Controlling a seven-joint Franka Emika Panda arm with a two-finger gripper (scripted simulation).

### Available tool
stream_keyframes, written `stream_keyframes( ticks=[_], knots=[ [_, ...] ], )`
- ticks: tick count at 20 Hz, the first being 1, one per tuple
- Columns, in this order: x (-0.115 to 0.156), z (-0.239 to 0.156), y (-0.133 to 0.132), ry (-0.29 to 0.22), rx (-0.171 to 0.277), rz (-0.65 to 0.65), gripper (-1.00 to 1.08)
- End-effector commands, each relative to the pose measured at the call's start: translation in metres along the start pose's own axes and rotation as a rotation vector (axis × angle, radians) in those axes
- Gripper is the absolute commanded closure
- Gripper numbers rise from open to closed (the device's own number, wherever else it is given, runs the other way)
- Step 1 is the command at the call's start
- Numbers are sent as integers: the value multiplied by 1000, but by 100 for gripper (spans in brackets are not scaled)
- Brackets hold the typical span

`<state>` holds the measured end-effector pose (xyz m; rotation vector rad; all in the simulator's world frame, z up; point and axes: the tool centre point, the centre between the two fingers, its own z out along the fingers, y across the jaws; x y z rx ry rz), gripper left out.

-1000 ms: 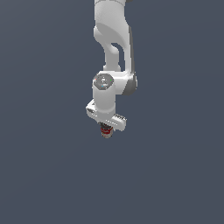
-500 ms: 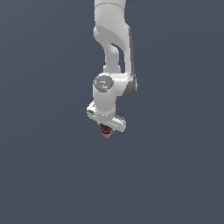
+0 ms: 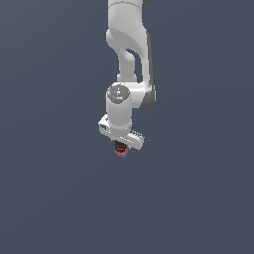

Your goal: Pick up the object and move it to a goal position.

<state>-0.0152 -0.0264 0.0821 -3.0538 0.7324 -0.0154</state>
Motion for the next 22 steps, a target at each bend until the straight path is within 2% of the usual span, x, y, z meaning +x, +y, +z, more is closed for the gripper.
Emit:
stream_keyframes(
  ticks=[1,8,22],
  knots=[
    [5,-11,-6,23,9,6,108],
    [23,-61,-35,133,50,43,108],
    [49,-211,-98,435,156,146,108]
  ],
)
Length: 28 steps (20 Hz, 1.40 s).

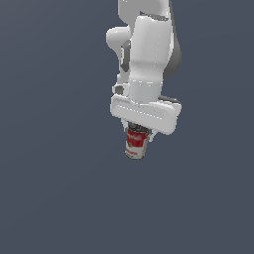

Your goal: Pick up the object and move it to a goal position.

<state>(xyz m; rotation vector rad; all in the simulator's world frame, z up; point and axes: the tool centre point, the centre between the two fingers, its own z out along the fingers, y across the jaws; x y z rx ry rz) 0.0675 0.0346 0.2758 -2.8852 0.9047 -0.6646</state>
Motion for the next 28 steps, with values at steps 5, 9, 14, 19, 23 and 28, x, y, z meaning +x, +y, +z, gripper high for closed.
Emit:
stream_keyframes(
  ticks=[5,9,14,19,23,28],
  knots=[
    [22,-54,-30,121,42,41,108],
    [31,-83,-45,185,61,61,108],
    [40,-119,-61,261,84,86,108],
    [46,-154,-76,335,104,109,108],
    [49,-179,-86,385,118,124,108],
    [50,-202,-95,432,130,138,108]
  ],
)
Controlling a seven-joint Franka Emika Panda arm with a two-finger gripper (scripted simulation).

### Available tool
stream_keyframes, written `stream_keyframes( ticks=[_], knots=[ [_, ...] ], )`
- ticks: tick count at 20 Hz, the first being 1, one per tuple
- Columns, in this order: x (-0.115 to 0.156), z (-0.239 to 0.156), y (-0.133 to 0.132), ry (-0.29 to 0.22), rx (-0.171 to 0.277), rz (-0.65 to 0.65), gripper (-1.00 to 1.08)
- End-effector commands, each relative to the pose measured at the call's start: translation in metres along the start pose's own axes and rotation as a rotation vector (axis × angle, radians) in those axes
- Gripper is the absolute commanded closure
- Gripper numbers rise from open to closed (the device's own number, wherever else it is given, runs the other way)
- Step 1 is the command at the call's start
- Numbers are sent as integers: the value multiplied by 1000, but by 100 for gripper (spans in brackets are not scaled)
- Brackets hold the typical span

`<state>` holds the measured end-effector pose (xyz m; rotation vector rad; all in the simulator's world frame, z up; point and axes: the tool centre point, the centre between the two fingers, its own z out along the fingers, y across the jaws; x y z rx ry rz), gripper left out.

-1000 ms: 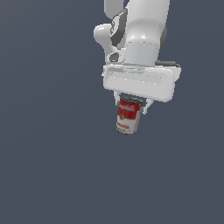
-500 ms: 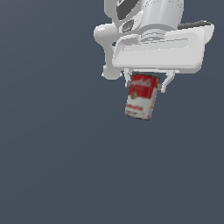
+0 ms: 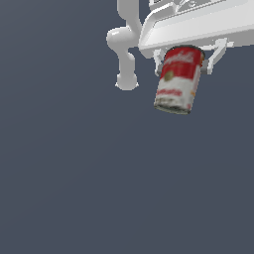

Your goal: Pick up the object and move it to a goal position.

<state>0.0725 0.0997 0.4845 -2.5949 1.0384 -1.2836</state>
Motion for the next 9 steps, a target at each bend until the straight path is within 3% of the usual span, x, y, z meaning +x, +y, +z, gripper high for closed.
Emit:
stream_keyframes(
  ticks=[1,9],
  knots=[
    [6,-11,-6,24,9,8,108],
    [11,-22,-13,51,15,16,108]
  ],
)
